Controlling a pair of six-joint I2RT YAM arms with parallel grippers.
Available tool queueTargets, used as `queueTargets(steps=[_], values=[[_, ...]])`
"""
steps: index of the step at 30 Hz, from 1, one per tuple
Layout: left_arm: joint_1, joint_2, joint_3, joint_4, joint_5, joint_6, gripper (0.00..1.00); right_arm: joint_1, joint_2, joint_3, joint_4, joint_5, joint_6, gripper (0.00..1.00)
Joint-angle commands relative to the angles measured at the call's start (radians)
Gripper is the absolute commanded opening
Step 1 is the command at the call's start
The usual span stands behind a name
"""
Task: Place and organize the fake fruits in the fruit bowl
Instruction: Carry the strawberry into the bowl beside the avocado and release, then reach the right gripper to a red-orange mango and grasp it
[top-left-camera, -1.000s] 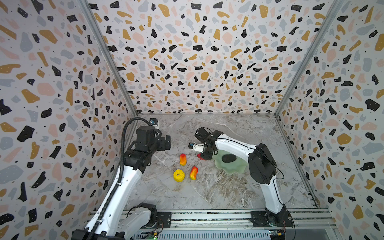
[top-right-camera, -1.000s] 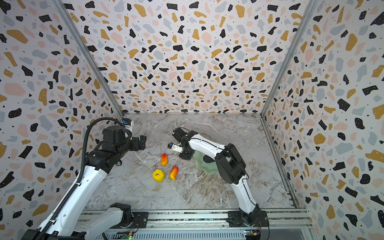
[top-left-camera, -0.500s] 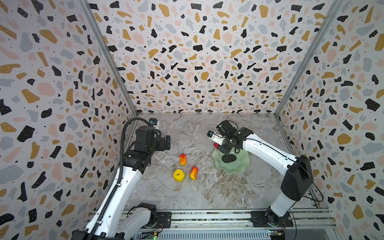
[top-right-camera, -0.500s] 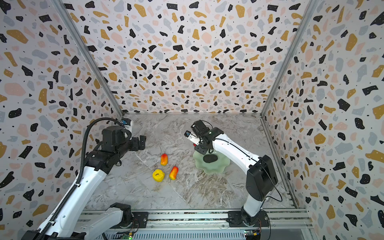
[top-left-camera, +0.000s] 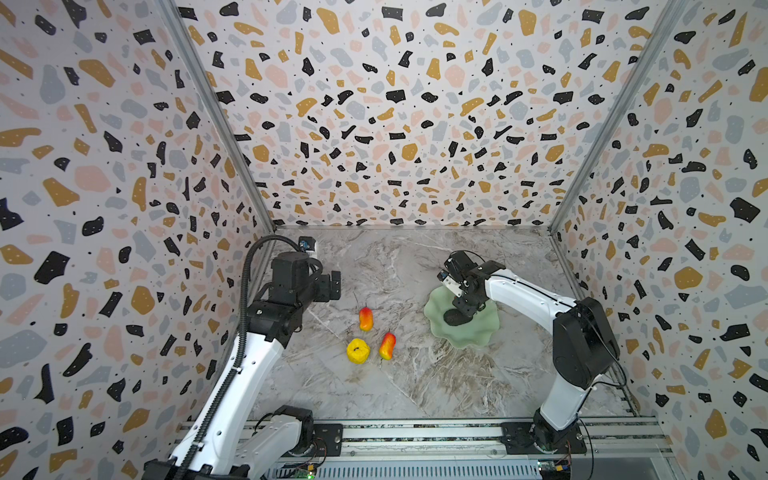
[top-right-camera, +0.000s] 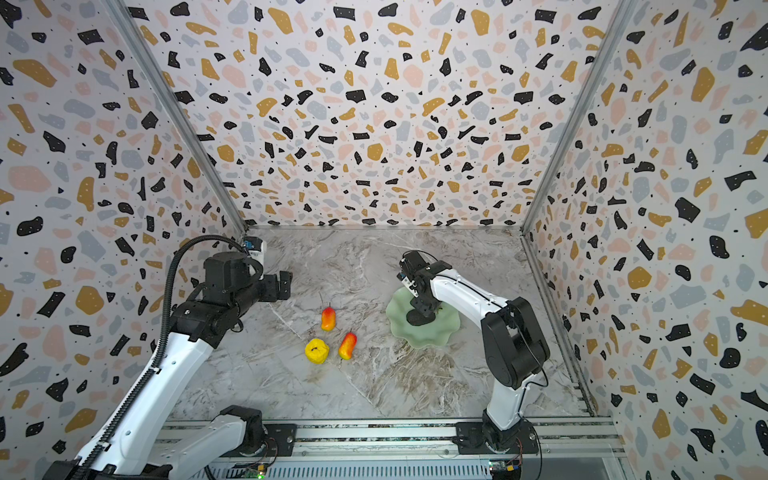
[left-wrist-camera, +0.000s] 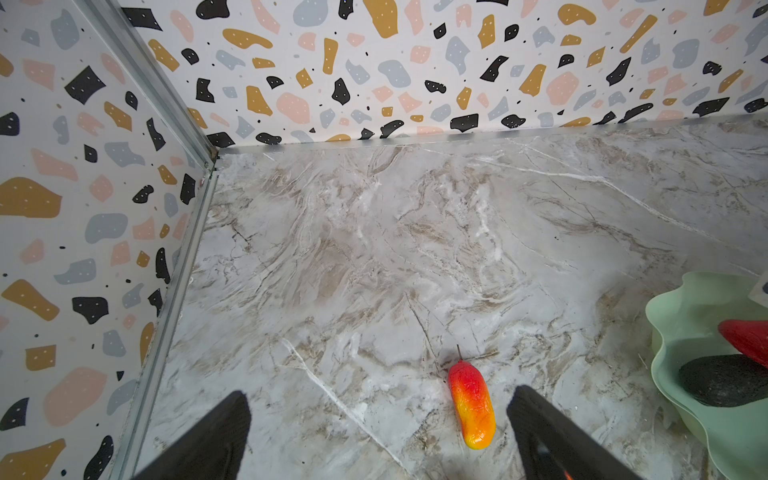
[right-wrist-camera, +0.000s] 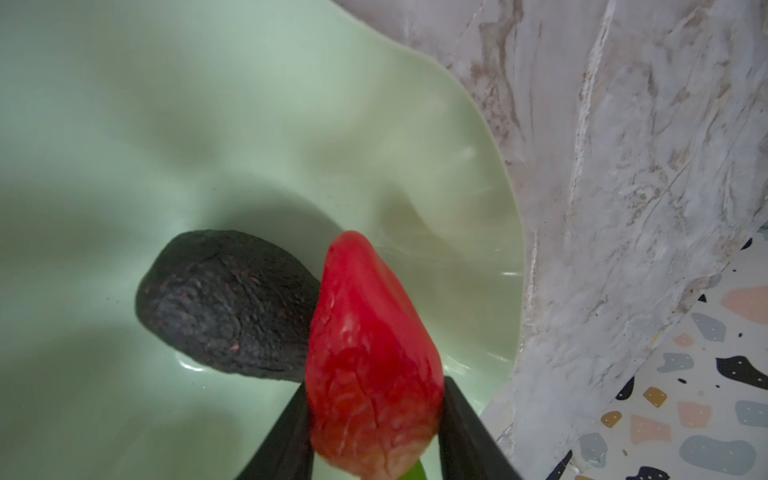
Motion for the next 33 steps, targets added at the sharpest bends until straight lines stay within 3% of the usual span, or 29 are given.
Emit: queueTargets(steps=[1,10,13,19,24,33], values=[[-0.005,-0.018,-0.007,0.014,-0.010,0.018,1.00,-0.004,0.015,0.035,-0.017,0.032,0.031,0.53],[-0.005,-0.017,-0.009,0.014,-0.012,0.023,1.00,0.029,-0.009,0.087,-0.033,0.081,0.039,0.80],[-0.005,-0.018,-0.010,0.013,-0.014,0.020,0.99,0.075,-0.037,0.132,-0.043,0.087,0.035,0.85],[-0.005,-0.015,-0.008,0.013,-0.015,0.015,1.00,0.272,-0.121,0.137,0.069,-0.126,-0.051,1.00],[-0.005,-0.015,-0.007,0.012,-0.019,0.015,0.99,0.374,-0.122,0.081,0.209,-0.311,-0.039,0.99],[-0.005,-0.017,-0.006,0.010,-0.021,0.015,1.00,0.459,0.037,0.105,0.320,-0.359,0.090,0.99]])
